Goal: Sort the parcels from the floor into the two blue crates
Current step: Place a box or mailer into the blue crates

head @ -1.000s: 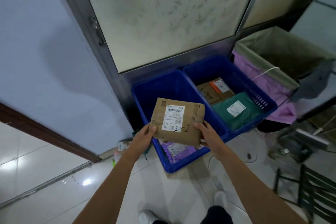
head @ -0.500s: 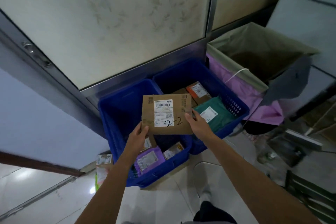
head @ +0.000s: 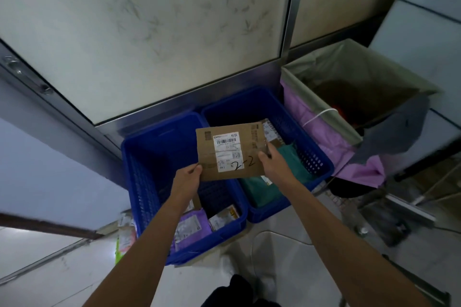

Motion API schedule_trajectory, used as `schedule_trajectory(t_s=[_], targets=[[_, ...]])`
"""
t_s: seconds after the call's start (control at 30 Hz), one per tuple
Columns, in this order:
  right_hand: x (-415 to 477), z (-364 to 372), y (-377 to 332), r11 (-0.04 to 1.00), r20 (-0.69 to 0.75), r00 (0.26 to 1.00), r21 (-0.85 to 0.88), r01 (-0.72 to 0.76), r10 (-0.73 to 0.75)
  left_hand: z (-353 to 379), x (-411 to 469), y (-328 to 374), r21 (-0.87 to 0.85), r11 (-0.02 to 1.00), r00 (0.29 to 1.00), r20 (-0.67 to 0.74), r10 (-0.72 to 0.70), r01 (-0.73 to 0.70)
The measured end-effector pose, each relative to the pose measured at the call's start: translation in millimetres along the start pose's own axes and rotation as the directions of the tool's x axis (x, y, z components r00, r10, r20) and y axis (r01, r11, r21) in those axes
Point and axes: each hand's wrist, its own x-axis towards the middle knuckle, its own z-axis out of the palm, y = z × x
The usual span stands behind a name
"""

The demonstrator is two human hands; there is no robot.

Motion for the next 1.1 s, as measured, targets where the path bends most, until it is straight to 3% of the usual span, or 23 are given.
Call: schedule_trajectory(t_s=[0.27,0.57,0.77,1.1], targets=[[42,-13,-46,0.999,-0.08,0.996,0.024,0.044,-0.041,0,58,46,-0.014,0.996,0.996,-0.032,0.085,-0.085],[91,-34,-62,0.992,-0.12,0.993,-0.128,-0.021,0.005,18,109,69,0.027,0.996,0.997,-0.002,0.08,-0.08],[149,-52,-58,0.984,-0.109,0.993,-0.166,-0.057,0.039,57,146,79,0.057,0.998,1.0,-0.002,0.009,-0.009],[266,-87,-16,0.96,0.092,0.99,-0.266,-0.084,0.112,142,210,77,0.056,0.977,0.967,-0.169,-0.192,0.204]])
